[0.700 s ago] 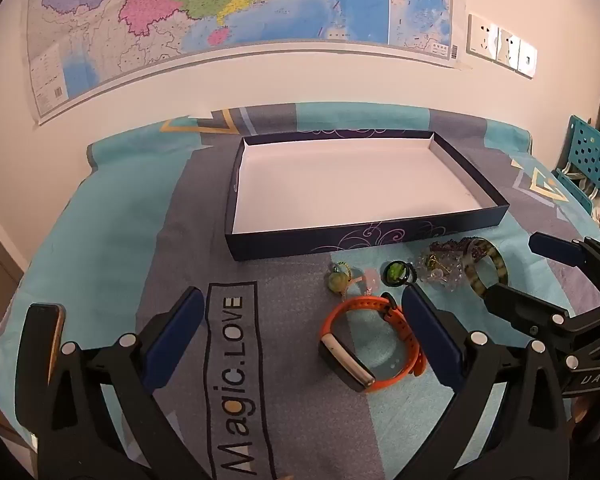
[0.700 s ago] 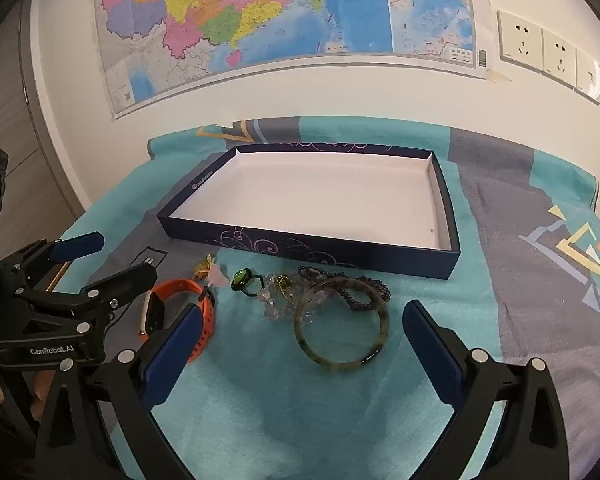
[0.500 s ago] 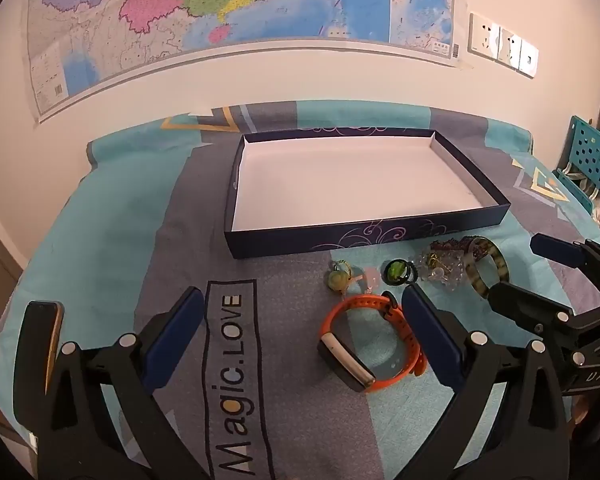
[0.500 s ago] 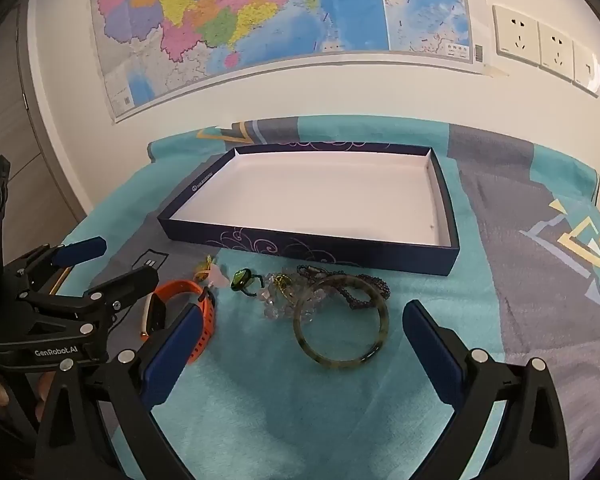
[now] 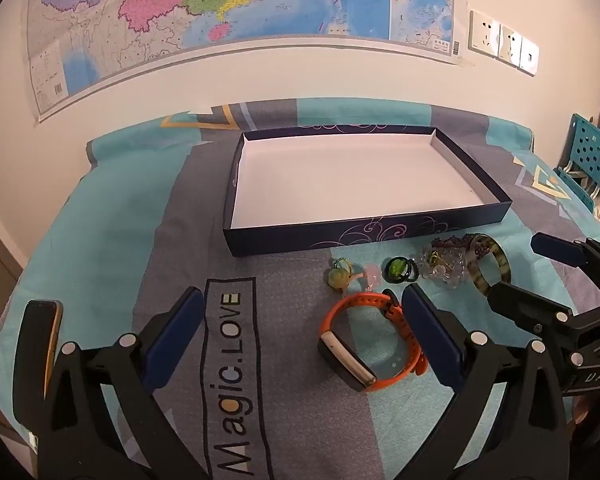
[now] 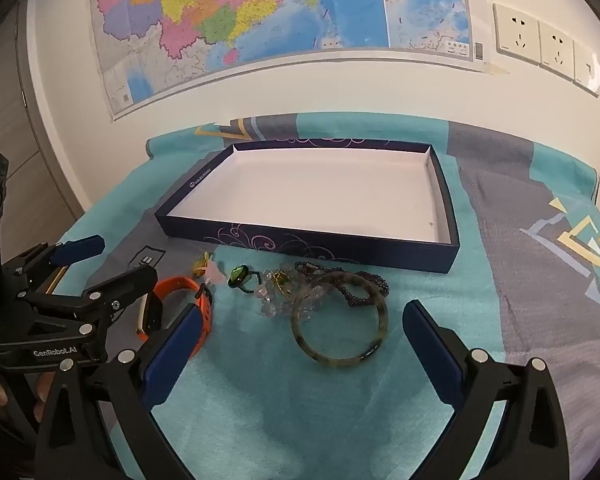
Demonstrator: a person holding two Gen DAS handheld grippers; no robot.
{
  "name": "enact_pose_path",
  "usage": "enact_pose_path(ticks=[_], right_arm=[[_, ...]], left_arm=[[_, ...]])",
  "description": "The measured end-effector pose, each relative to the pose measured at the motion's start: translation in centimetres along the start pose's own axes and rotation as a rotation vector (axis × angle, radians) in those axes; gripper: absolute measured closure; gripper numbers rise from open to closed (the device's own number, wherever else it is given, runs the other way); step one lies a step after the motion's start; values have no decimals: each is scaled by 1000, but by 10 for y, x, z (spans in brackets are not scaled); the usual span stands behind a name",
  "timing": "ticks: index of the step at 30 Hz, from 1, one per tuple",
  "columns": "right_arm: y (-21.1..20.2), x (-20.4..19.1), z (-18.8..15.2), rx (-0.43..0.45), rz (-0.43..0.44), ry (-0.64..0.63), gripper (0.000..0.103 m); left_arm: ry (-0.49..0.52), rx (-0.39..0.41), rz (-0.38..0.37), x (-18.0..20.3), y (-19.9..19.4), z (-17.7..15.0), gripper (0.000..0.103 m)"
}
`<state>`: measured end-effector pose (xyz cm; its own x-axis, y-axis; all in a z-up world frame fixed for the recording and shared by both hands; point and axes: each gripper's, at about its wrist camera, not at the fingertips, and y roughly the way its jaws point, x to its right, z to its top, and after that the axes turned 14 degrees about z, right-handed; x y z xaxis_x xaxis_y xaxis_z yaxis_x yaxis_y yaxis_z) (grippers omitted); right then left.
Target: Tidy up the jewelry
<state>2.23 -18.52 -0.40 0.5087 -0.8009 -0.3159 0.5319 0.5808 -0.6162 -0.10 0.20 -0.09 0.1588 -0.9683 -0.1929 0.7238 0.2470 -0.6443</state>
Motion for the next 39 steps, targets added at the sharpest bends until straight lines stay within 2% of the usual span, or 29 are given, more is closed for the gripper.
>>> enact_pose_path(ticks=[39], right_arm=[[4,4,-2,-16,17,15,6]], left_arm=[[3,-12,1,5,9,-3,6]])
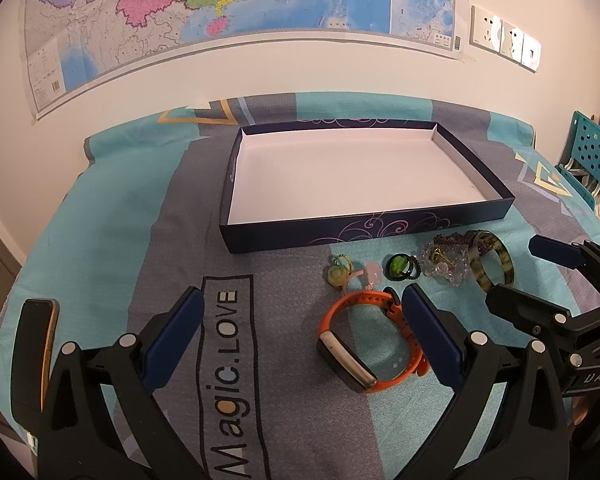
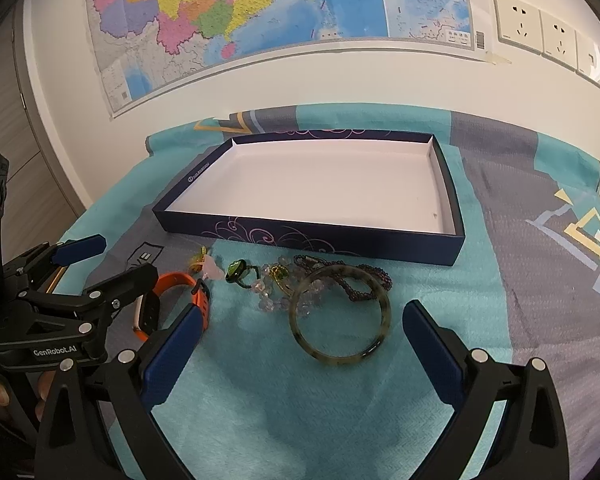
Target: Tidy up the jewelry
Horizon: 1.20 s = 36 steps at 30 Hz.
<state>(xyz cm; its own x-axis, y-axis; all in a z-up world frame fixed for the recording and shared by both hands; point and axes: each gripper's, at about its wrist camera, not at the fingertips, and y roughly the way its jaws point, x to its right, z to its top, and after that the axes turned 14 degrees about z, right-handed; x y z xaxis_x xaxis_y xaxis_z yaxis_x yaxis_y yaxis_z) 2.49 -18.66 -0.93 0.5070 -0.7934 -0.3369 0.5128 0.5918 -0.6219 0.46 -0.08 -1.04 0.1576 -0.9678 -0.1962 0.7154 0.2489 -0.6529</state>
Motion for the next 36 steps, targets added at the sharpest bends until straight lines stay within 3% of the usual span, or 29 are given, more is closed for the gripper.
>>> enact_pose_path(ticks=[24,36], right_arm=[[1,4,-1,-5,2,16,6],[0,20,-4,-15,-2,55,6]], left_arm=[[6,-21,-8,-1,5,-3,6],[32,-53,-58,-6,17,-3,6]])
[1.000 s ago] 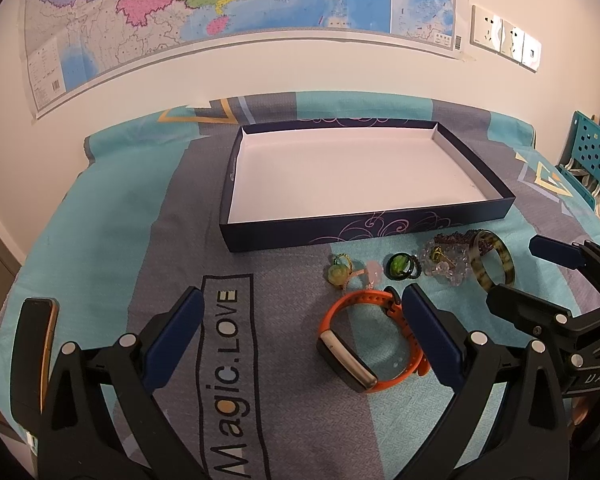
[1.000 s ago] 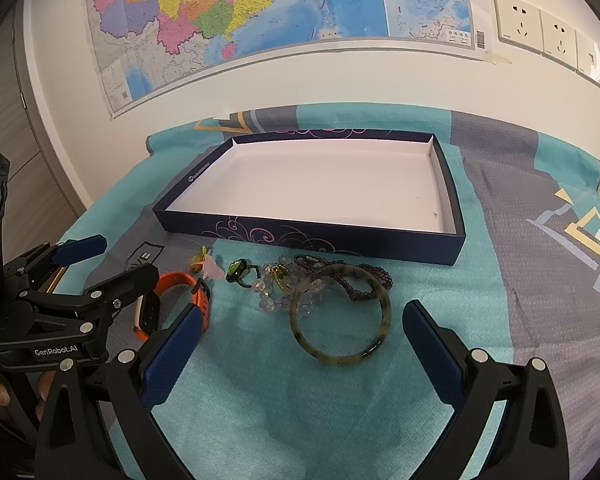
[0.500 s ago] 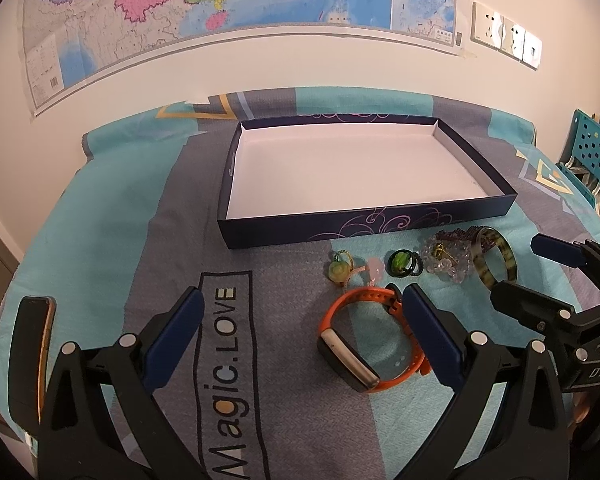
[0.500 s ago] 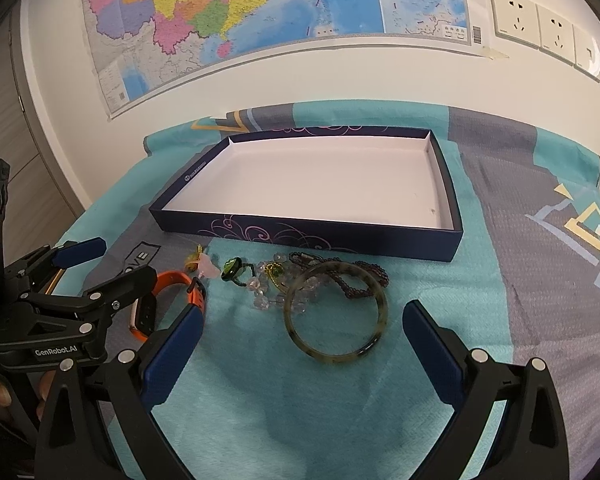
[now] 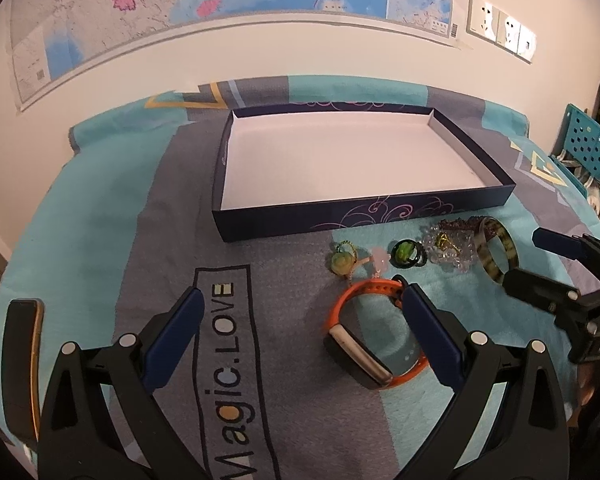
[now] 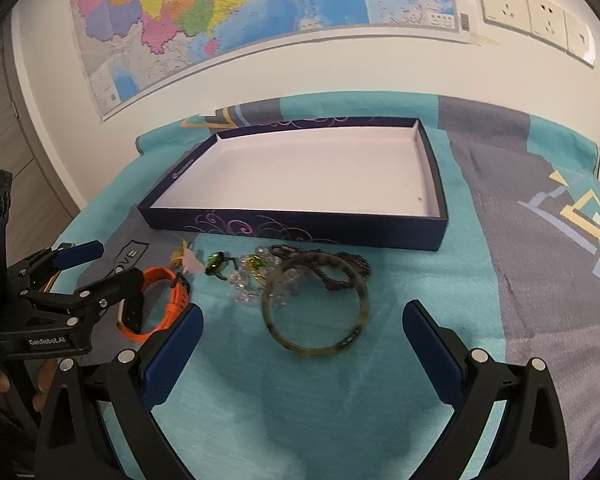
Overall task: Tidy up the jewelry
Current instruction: 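Grasp the orange smartwatch with the left gripper while the right grasps the marbled bangle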
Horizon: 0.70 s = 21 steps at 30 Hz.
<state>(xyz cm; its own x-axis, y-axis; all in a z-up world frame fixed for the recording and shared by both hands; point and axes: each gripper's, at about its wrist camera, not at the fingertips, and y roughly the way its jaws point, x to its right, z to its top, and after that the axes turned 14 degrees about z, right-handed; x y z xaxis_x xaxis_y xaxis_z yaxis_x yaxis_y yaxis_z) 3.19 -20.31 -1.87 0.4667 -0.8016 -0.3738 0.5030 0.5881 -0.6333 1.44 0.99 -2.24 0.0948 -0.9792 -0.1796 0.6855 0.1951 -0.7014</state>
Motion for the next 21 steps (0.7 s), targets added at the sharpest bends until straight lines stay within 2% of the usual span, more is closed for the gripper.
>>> enact_pose_path(ticks=[4,6,8,11,15,19,20,21], right_arm=[[-1,11,-1,-7,-7,23,6],[-2,16,0,-9,-9,32,6],[-3,21,0,-9,-3,46,8],[-4,28,2,-19,13,66,16],[-1,36,3,-41,31,89,34],[2,37,6,-49,32,82,42],[2,37,6,-51,32,82,46],[3,37,7,-54,32,81,49]], left_arm=[[52,1,-13,5,4,0,6],[83,3,-30,9,6,1,12],[112,-1,-53,13,8,1,22],[156,-1,-81,19,10,3,32],[195,-3,-119,25,10,3,46],[214,-20,-140,27,12,1,75],[214,-29,-146,26,13,0,80],[212,-36,-152,25,13,0,80]])
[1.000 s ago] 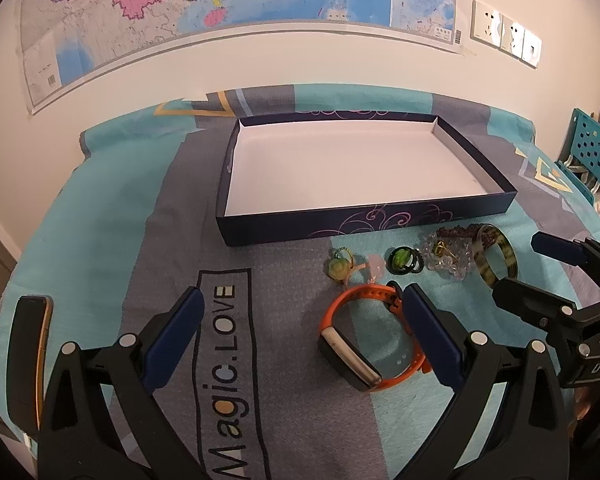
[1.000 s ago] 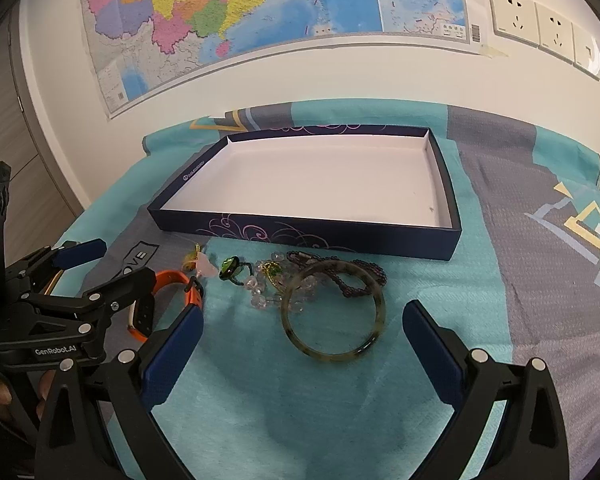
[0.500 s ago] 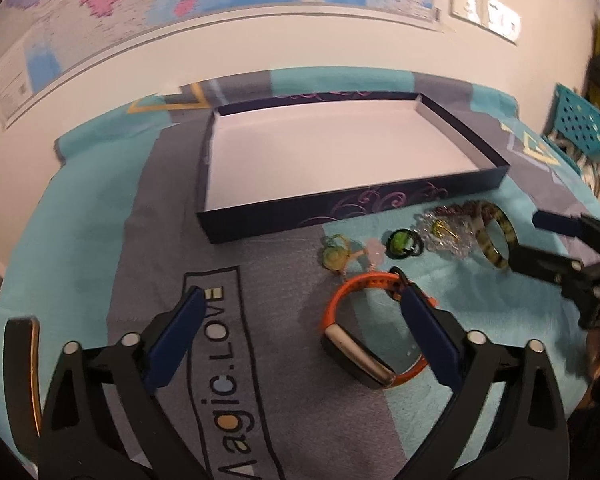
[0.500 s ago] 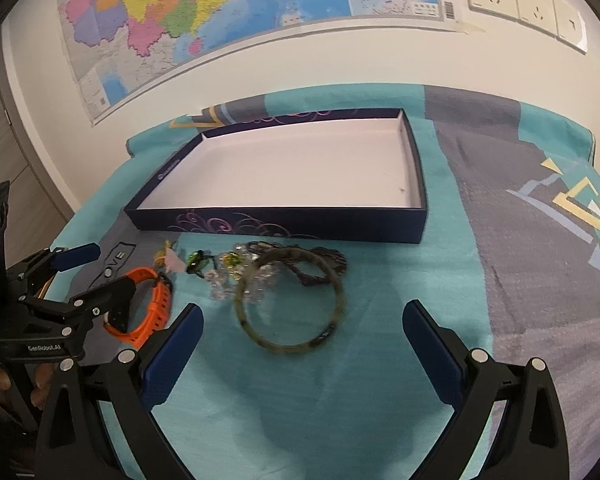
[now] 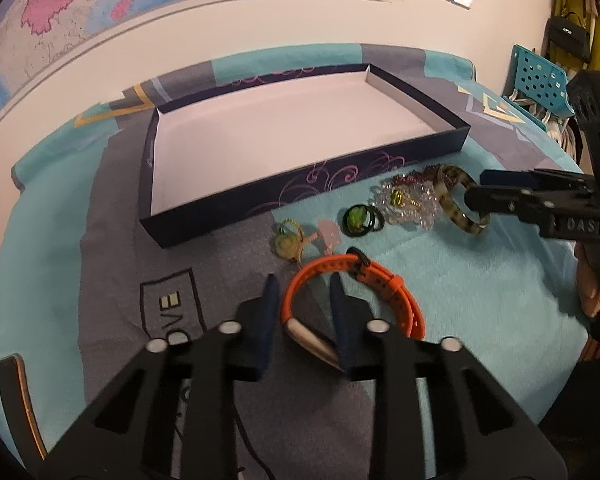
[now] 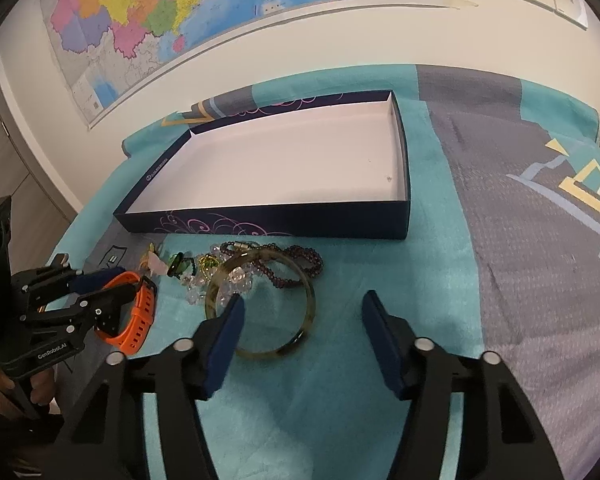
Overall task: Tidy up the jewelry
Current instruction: 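Grasp the orange smartwatch with the left gripper while the right grasps the marbled bangle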
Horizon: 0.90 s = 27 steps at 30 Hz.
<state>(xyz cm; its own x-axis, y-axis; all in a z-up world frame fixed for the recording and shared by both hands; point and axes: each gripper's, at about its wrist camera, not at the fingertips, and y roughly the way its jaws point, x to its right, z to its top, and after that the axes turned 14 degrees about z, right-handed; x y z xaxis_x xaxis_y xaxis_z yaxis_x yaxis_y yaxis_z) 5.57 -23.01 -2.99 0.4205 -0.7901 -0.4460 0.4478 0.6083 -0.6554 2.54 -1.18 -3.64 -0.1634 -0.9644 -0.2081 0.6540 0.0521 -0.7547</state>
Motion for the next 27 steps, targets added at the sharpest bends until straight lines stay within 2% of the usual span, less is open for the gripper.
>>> enact_pose_path(ticks=[1,3,7,9,11,14,15,17,18,21,27], right_arm=[[1,0,1,-2,0,-4,52],[3,-2,1,-14,0,-17,64],[7,-5,2,-26,-5,-40,70],[8,-7,2,-33,-9,-49,73],[10,-7,3,-38,-12,-57,77],[12,-7,4,-47,-23,-68,85],[13,-8,5,-49,-25,-71,89],[14,-7,5,-50,-37,-70,94],[13,-6,6,-52,-37,-67,97],[11,-3,6,-47,-31,-55,98],[3,-2,8,-34,-1,-42,98]], left_arm=[[-1,0,-6,-1,-1,-1,80],[-1,-4,-14,-3,-3,-5,83],[3,-25,-31,-5,-7,-9,84],[20,-21,-24,-4,-9,-10,80],[48,-7,-14,-1,-11,-9,67],[87,15,-18,4,-13,-5,65],[102,19,-16,6,-12,-4,66],[122,10,-15,9,-8,-2,80],[128,2,-8,10,-6,-1,82],[127,0,2,9,-5,-2,89],[54,-6,-40,-5,-10,-1,97]])
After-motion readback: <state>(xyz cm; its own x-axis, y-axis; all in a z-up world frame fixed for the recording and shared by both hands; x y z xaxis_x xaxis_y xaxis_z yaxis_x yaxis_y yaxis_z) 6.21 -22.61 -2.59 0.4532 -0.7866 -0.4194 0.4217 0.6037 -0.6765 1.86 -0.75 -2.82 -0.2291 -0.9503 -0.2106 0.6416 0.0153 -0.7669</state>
